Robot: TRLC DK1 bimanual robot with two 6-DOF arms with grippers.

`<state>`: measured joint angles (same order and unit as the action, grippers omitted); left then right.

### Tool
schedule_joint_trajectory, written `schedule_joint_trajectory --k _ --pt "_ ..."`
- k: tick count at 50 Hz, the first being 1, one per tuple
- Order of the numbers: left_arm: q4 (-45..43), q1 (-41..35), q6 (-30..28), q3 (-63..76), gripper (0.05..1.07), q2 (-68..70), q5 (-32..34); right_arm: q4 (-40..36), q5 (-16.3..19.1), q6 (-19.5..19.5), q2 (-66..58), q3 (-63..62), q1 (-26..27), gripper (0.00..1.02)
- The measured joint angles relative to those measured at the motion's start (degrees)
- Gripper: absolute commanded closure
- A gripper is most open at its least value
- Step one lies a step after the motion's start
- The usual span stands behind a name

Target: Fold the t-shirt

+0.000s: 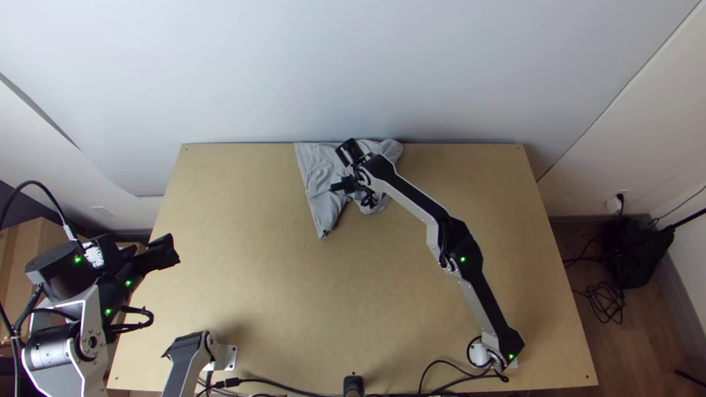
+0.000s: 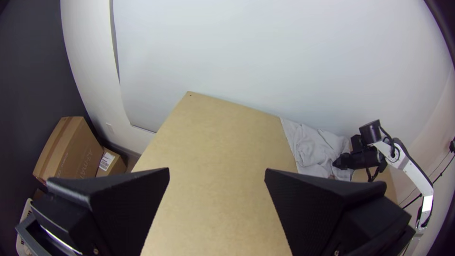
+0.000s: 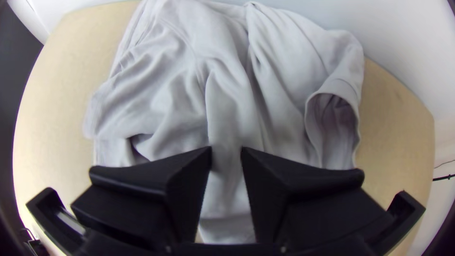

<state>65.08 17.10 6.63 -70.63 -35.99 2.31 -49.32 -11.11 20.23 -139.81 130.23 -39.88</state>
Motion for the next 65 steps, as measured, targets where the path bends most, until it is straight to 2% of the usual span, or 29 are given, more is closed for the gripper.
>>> schedule_joint_trajectory --k 18,27,43,57,65 --pt "0.0 0.0 -0.2 0.0 0.1 -0.3 0.0 -0.7 0.0 0.1 -0.7 0.0 2.9 1.0" --pt "-0.6 -1.7 -0.2 0.0 0.1 -2.8 0.0 -1.0 0.0 0.1 3.0 -1.3 4.9 1.0" --pt "-7.7 -18.5 1.4 1.2 0.1 -8.5 0.0 -2.2 0.1 0.1 16.6 -7.8 11.7 1.0" --pt "-20.6 -34.2 2.0 8.6 0.1 -14.8 0.0 -1.8 0.0 -0.9 24.1 -20.3 19.3 1.0" --pt "-29.1 -38.6 1.9 12.3 0.1 -20.3 0.0 -0.3 0.0 -1.7 28.7 -25.4 21.6 1.0"
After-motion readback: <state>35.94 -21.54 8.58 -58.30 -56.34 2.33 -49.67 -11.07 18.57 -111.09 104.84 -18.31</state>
